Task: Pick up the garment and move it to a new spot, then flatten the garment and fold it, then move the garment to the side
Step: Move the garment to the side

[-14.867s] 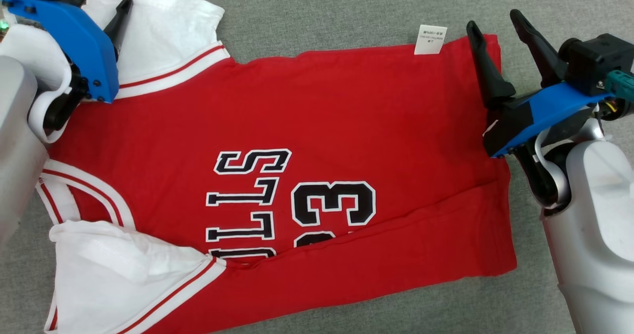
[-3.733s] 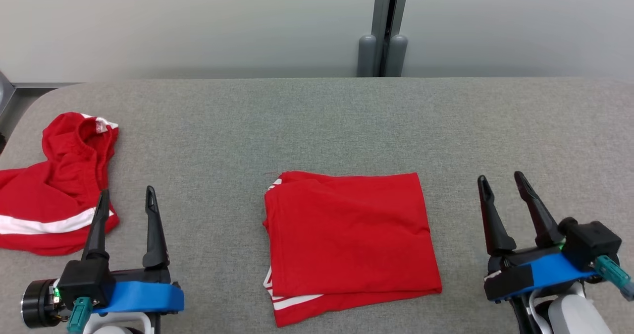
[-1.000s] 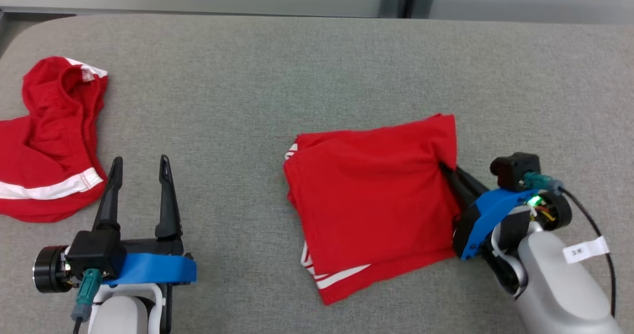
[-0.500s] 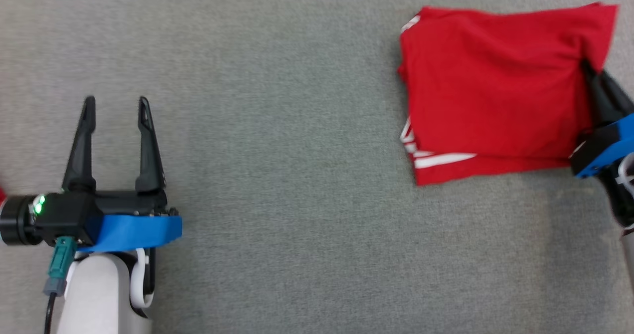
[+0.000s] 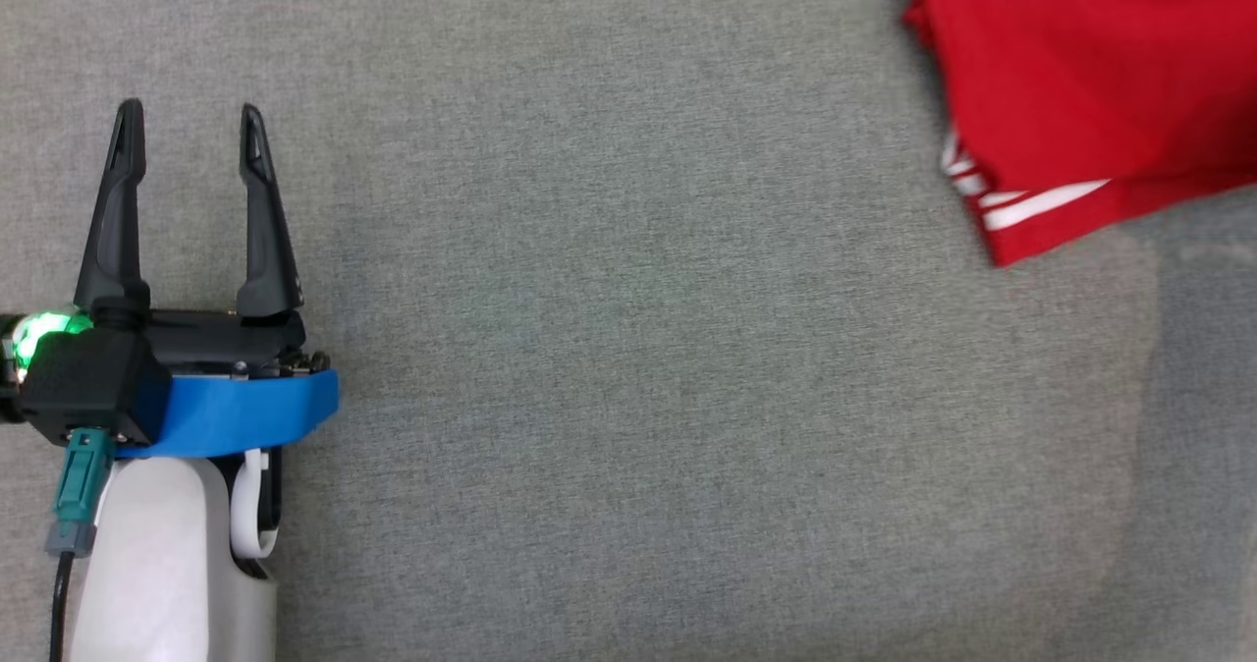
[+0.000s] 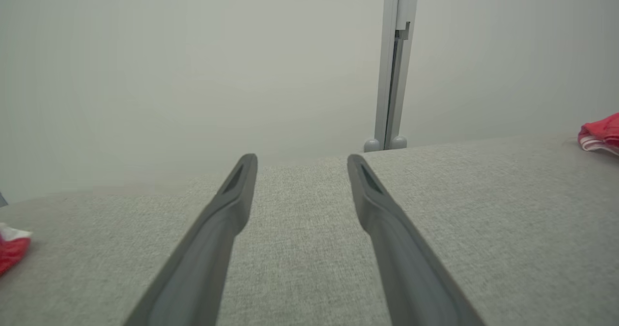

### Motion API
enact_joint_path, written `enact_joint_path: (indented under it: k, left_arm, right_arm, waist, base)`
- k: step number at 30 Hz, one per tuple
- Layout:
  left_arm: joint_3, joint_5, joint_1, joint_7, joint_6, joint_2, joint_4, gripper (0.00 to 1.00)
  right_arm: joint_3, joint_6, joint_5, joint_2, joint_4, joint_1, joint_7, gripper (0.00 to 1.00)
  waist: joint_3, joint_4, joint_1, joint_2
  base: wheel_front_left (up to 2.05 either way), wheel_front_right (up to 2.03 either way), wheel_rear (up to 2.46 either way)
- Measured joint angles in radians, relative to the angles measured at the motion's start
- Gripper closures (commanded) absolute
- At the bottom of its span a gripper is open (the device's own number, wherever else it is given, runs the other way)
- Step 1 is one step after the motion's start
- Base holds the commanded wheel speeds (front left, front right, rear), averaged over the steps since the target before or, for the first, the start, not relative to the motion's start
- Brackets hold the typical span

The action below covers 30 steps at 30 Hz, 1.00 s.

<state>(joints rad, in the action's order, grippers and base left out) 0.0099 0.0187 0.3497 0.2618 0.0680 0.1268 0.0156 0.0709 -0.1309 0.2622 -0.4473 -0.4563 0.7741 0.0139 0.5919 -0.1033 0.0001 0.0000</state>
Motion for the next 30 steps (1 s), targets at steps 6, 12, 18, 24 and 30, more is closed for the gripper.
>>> enact_joint_path:
  k: [6, 12, 18, 24, 30]
  left_arm:
    - [-0.021, -0.001, 0.022, 0.000, 0.003, -0.002, -0.008, 0.00]
    - [-0.022, 0.006, 0.023, 0.000, 0.003, -0.004, -0.011, 0.00]
    - [-0.024, 0.008, 0.027, 0.000, 0.002, -0.008, -0.008, 0.00]
    - [-0.026, 0.014, 0.038, 0.000, 0.002, -0.012, -0.002, 0.00]
    - [-0.020, 0.020, 0.036, 0.000, -0.001, -0.015, 0.010, 0.00]
  right_arm:
    - [0.034, 0.000, -0.048, -0.104, -0.106, 0.102, 0.025, 1.00]
    - [0.064, 0.000, -0.089, -0.152, -0.161, 0.159, 0.047, 1.00]
    - [0.096, 0.000, -0.128, -0.177, -0.187, 0.188, 0.055, 1.00]
    - [0.114, 0.000, -0.158, -0.177, -0.213, 0.203, 0.057, 0.00]
    - [0.124, 0.000, -0.206, -0.170, -0.205, 0.211, -0.025, 0.00]
  waist:
    - [0.026, 0.028, -0.0001, 0.0001]
    - [0.045, 0.041, -0.0001, 0.0001]
    - [0.048, 0.040, -0.0001, 0.0000]
    - [0.048, 0.045, -0.0001, 0.0000]
    - [0.017, 0.054, -0.0001, 0.0000]
  base:
    - [0.00, 0.00, 0.00]
    - [0.00, 0.00, 0.00]
    - [0.00, 0.00, 0.00]
    - [0.00, 0.00, 0.00]
    - [0.00, 0.00, 0.00]
